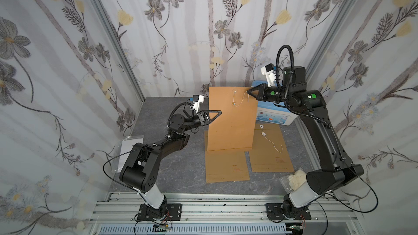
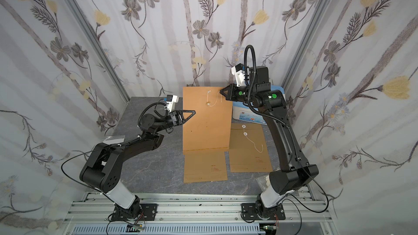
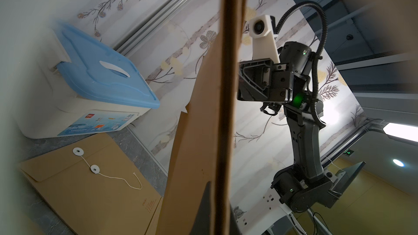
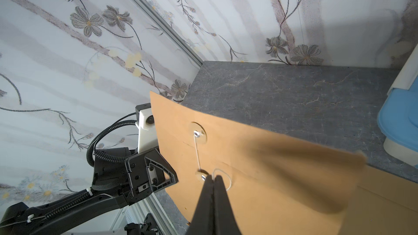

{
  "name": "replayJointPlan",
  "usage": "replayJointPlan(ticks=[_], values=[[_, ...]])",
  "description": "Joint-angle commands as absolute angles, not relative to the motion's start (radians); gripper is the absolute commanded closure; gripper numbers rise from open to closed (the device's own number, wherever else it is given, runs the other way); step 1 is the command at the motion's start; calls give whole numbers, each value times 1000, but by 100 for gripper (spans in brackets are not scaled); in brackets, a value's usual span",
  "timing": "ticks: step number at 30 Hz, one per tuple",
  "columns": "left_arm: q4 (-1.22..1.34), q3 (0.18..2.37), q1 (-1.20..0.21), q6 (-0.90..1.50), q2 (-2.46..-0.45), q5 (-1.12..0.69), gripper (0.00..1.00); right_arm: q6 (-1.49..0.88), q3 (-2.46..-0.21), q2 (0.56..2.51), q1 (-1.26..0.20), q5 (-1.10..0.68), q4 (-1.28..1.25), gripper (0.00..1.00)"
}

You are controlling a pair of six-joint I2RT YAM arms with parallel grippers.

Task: Close the mouth of the file bag
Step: Close the file bag.

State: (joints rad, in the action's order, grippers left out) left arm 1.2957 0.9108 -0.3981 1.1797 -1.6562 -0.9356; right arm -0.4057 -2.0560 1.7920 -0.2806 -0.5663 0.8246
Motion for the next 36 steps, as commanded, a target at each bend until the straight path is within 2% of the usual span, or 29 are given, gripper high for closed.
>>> replayJointPlan(ticks=[1,13,21,36], values=[[1252,924,-403,1121,-1632,-967,100,-351,-2155,1845,-311,-498,930,100],[1209,905,-408,1073,-1610,-975,100,-345,-2413,2006,-412,-458,1000,100],[1208,899,-409,1066,-1611,-961,100,-341,-2419,2006,-428,-427,1001,100],[1264,908,-408,1104,-1633,-970,100,-313,-2356,1953,-352,-365,1022,100]])
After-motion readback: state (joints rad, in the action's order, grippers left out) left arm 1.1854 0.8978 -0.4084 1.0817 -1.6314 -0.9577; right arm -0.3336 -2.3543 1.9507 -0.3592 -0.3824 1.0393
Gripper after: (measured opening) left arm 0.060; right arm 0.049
